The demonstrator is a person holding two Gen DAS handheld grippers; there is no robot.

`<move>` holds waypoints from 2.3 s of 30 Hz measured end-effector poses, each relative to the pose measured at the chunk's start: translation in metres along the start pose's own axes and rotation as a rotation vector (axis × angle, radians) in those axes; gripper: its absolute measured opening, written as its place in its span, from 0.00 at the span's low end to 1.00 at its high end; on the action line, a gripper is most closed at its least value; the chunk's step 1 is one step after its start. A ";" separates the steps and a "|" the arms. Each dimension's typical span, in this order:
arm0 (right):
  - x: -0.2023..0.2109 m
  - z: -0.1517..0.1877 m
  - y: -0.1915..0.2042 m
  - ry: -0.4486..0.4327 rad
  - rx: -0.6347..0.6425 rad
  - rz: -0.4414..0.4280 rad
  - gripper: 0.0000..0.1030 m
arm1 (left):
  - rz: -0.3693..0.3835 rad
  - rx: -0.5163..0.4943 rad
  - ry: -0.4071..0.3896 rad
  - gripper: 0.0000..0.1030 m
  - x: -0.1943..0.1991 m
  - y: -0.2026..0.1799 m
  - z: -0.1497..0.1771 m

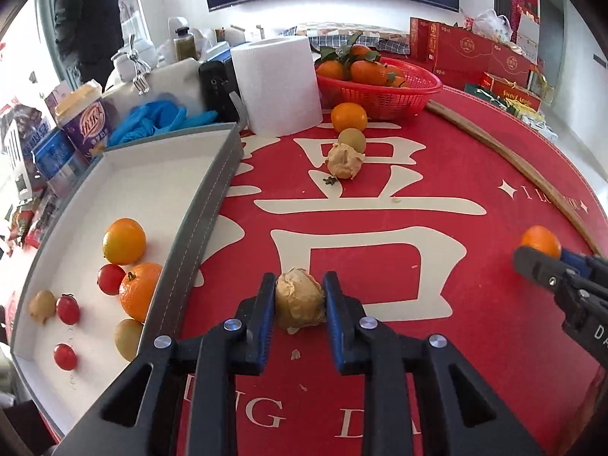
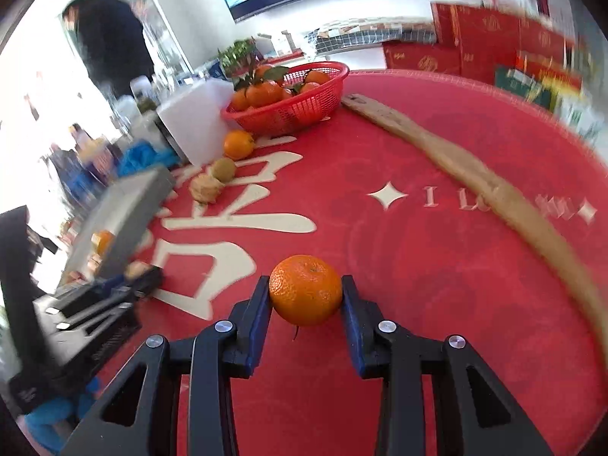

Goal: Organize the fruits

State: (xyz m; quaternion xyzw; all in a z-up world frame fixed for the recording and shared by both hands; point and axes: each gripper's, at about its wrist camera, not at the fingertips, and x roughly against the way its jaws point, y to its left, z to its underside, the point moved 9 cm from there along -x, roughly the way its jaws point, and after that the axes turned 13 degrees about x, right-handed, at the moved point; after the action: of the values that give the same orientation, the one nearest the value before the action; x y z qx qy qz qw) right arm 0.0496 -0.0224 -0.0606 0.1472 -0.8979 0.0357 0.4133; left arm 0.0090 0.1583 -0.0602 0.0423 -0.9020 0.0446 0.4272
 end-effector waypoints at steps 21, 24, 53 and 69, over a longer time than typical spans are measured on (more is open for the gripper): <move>-0.005 0.003 0.007 0.059 0.156 0.168 0.36 | 0.022 0.073 0.008 0.45 -0.008 0.006 -0.006; -0.006 0.003 0.006 0.059 0.155 0.167 0.35 | 0.040 0.048 0.007 0.29 -0.006 -0.002 -0.004; -0.006 0.003 0.006 0.059 0.154 0.167 0.36 | 0.044 0.051 0.009 0.29 -0.007 0.001 -0.005; -0.006 0.003 0.006 0.058 0.153 0.166 0.36 | 0.043 0.049 0.008 0.29 -0.007 0.000 -0.005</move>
State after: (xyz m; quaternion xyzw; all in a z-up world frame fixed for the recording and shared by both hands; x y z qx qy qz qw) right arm 0.0492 -0.0154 -0.0665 0.1023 -0.8893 0.1425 0.4223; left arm 0.0172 0.1593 -0.0627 0.0331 -0.8997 0.0761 0.4286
